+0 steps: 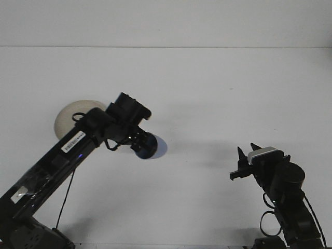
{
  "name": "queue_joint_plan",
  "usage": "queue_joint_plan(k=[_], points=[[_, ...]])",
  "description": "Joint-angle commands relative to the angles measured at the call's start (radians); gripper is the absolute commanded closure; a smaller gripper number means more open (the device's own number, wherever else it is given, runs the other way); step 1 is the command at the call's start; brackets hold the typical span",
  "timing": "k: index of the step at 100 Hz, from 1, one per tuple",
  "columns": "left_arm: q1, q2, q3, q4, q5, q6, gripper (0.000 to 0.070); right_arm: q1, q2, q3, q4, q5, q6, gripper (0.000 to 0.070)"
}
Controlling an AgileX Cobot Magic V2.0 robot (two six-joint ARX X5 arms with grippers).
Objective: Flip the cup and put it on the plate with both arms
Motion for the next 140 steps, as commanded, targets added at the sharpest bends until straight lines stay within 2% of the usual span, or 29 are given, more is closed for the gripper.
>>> queue_joint_plan(k=[1, 19, 37, 60, 98, 140], points=[[0.048, -0.008, 0.070, -0.039, -0.026, 0.027, 0.0688, 0.002, 0.003, 0.010, 0.010, -0.002, 0.011, 0.0395], [0.248, -0.016, 0.227, -0.148, -0.074, 0.049, 0.0688, 0.002, 0.003, 0.010, 0.010, -0.002, 0.011, 0.0395], [0.450, -0.007, 0.244, -0.167, -0.112, 0.047, 0.0687, 0.002, 0.003, 0.010, 0.010, -0.002, 0.011, 0.0395], [0.602, 0.073, 0.243, -0.172, -0.112, 0.048, 0.0688, 0.002, 0.003, 0.010, 0.010, -0.002, 0.011, 0.0395], [0.701, 0.288, 0.243, -0.151, -0.111, 0.059, 0.0688, 0.002, 0.004, 0.010, 0.010, -0.002, 0.010, 0.0395], [0.718, 0.430, 0.243, -0.122, -0.111, 0.069, 0.0676, 0.002, 0.004, 0.010, 0.010, -0.002, 0.010, 0.0395]])
